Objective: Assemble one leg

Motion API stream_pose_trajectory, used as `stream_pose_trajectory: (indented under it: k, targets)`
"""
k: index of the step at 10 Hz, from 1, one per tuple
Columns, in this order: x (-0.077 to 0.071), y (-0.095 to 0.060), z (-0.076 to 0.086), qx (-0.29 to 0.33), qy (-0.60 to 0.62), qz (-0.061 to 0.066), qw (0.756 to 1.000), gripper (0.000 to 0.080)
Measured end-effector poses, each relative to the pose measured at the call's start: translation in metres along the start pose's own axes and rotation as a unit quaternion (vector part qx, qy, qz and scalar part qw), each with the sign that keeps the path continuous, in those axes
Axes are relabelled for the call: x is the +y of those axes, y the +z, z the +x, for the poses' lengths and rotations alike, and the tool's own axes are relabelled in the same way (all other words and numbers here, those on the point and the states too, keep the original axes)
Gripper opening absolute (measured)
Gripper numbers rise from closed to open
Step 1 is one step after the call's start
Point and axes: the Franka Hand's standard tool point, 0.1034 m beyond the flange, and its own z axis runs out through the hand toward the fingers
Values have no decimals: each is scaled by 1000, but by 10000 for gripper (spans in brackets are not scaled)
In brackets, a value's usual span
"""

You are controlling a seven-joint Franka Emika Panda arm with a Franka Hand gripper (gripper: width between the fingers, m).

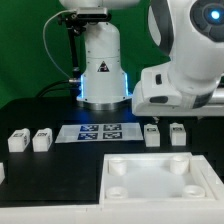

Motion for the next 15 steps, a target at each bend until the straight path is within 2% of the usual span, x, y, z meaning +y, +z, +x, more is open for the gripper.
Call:
stream_pose_trajectory:
  k: [2,3,7,11,15]
  targets:
    - [0,2,1,-7,0,-1,1000,649]
    - [-4,9,1,-14,12,1,1000,649]
    - [-11,36,3,-36,18,-5,999,649]
    - [-17,38,2,-36,16,-9,999,649]
    - [-15,36,2,-36,14,-8,999,649]
